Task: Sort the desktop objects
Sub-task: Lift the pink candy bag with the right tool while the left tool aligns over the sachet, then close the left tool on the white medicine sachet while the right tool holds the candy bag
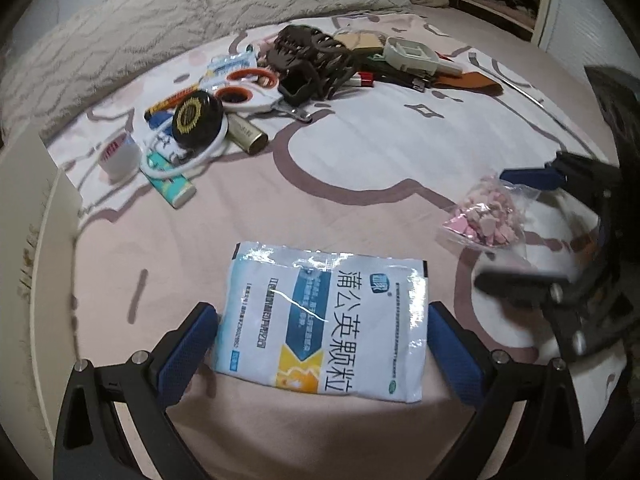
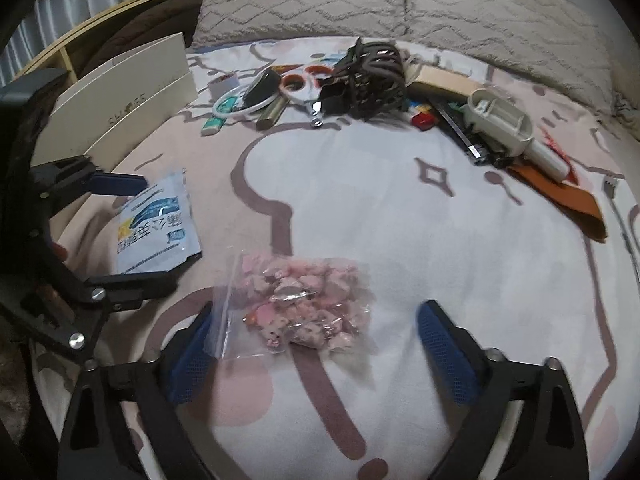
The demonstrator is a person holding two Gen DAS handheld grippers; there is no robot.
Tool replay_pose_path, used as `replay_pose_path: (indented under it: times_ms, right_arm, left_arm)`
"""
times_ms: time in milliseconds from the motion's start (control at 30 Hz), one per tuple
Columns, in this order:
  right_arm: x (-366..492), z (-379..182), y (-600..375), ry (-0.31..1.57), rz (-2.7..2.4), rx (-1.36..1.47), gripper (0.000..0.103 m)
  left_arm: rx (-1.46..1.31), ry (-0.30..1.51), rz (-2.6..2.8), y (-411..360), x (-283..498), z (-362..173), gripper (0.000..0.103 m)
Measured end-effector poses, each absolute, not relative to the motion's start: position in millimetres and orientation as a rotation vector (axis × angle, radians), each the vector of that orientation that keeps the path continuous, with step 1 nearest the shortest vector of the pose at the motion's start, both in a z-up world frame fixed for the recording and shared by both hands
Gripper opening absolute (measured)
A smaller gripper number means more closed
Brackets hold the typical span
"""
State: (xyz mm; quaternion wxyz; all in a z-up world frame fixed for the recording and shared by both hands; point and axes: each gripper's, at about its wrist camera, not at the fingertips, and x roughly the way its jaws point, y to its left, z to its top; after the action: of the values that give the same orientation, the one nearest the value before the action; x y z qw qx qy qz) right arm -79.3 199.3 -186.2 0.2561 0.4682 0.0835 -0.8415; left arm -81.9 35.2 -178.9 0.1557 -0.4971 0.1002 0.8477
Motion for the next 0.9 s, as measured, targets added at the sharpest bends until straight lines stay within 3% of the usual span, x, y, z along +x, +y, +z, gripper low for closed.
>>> replay_pose_path:
  times_ms: [200, 300, 367, 433, 700, 900]
  right_arm:
    - [-76.1, -182.4, 205.4, 0.171, -2.317, 1.228, 0.102]
    - [-76.3, -178.0, 214.5, 0.119, -2.357, 1.207, 0.083]
    - [-77.4, -175.4, 221.0, 0.074, -2.369, 1.197, 0.062]
    - [-79.3, -174.7, 225.6, 0.042, -2.377, 1.201, 0.055]
    - [-76.1, -170.5, 222.1, 0.060, -2.383, 1.173, 0.047]
    - [-75.1, -168.8, 223.6, 0.051, -2.376, 1.153, 0.041]
  left_arm:
    - [-1.438, 0.267, 2.437, 35.4, -82.0, -183.0, 0.103]
    - [-1.435, 0.273, 2.437, 35.2, -82.4, -184.2, 0.103]
    - [-1.429, 0.262, 2.433, 34.0, -82.7, -184.5, 0.103]
    - [-1.423, 0.261, 2.434, 33.2, -82.9, -184.8, 0.103]
    - [-1.411, 0.224, 2.466, 33.0, -83.2, -183.1, 0.103]
    - [-1.395, 0.167, 2.498, 26.4, -85.8, -178.8, 0.090]
